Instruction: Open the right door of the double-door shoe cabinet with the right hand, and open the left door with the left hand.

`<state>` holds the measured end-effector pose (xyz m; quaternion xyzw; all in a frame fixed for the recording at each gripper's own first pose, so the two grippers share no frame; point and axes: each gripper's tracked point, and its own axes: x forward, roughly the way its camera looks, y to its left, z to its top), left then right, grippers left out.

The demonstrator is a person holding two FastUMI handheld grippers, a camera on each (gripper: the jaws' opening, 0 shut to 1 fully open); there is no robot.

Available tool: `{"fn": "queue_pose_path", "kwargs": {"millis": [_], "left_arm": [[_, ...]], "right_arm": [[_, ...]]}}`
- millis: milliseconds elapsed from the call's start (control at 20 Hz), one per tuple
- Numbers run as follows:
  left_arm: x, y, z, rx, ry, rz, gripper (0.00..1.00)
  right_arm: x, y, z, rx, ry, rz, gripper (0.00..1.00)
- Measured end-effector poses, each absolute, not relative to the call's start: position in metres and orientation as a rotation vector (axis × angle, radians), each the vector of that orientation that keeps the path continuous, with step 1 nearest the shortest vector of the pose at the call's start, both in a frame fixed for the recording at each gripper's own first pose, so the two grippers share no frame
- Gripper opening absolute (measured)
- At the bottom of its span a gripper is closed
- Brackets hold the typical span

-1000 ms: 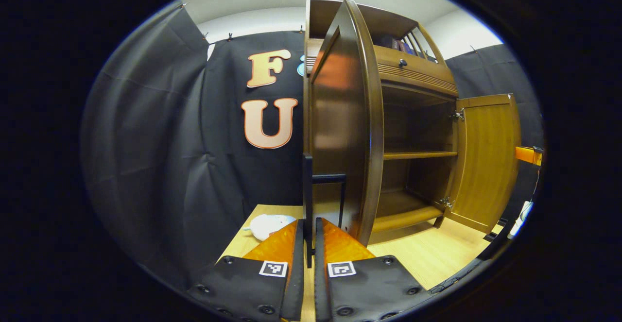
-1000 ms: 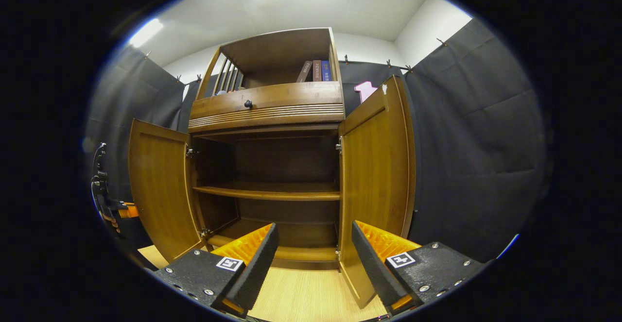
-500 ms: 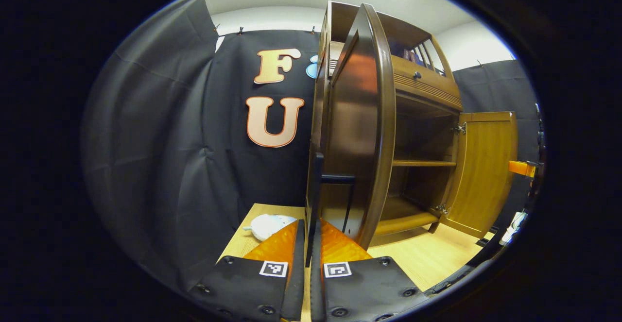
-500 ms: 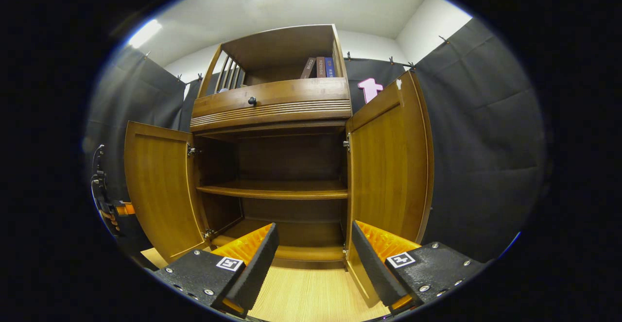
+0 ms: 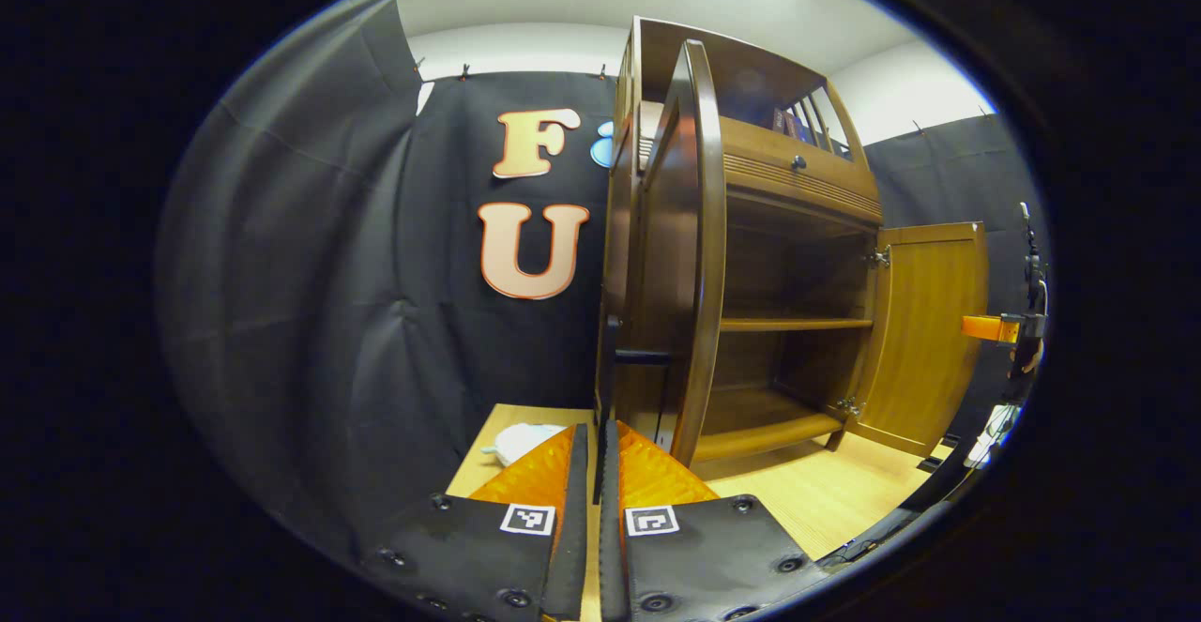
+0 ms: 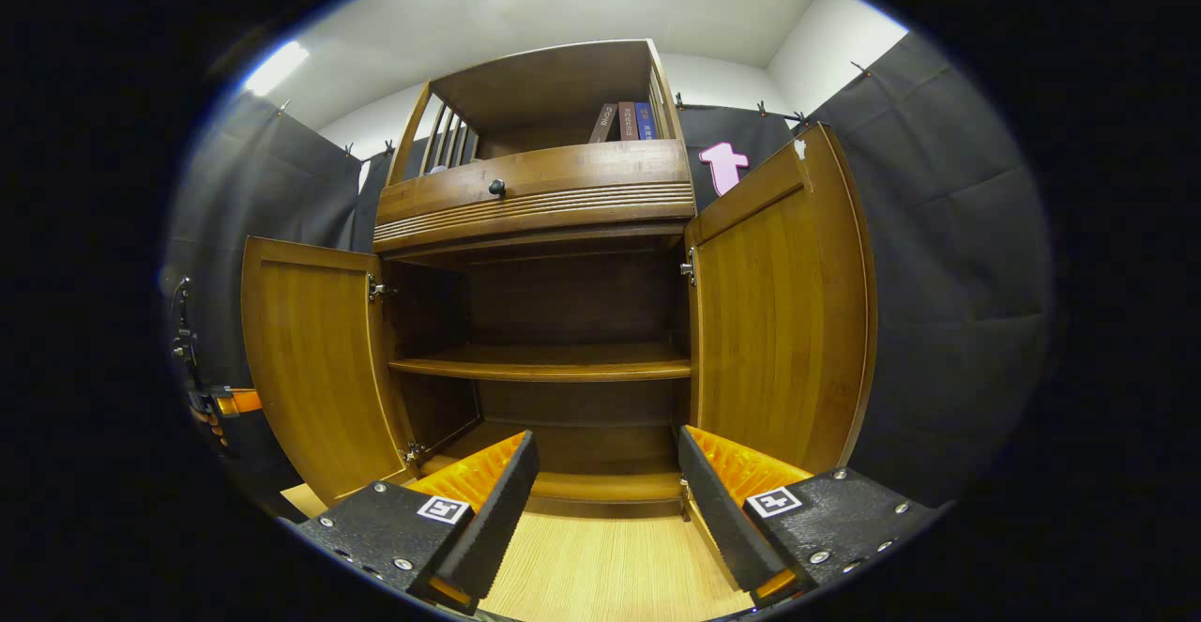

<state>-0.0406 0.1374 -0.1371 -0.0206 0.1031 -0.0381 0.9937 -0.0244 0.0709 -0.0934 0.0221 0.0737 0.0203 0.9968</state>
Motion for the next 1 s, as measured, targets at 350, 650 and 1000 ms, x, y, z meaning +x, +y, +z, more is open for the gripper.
{"fn": "queue_pose_path", "kwargs": {"millis": [350, 650, 1000], "left_arm": [[-0.075, 0.127, -0.083, -0.048, 0.164, 0.003, 0.05], [-0.081, 0.077, -0.042, -0.029, 0.134, -0.039, 0.43], [-0.072, 0.026, -0.003, -0.035, 0.089, -0.061, 0.77]], "right_arm": [[-0.028, 0.054, -0.078, 0.058, 0.127, 0.01, 0.92], [-0.032, 0.047, -0.059, 0.048, 0.114, 0.008, 0.92], [-0.038, 0.053, -0.033, 0.0, 0.108, 0.059, 0.92]]}}
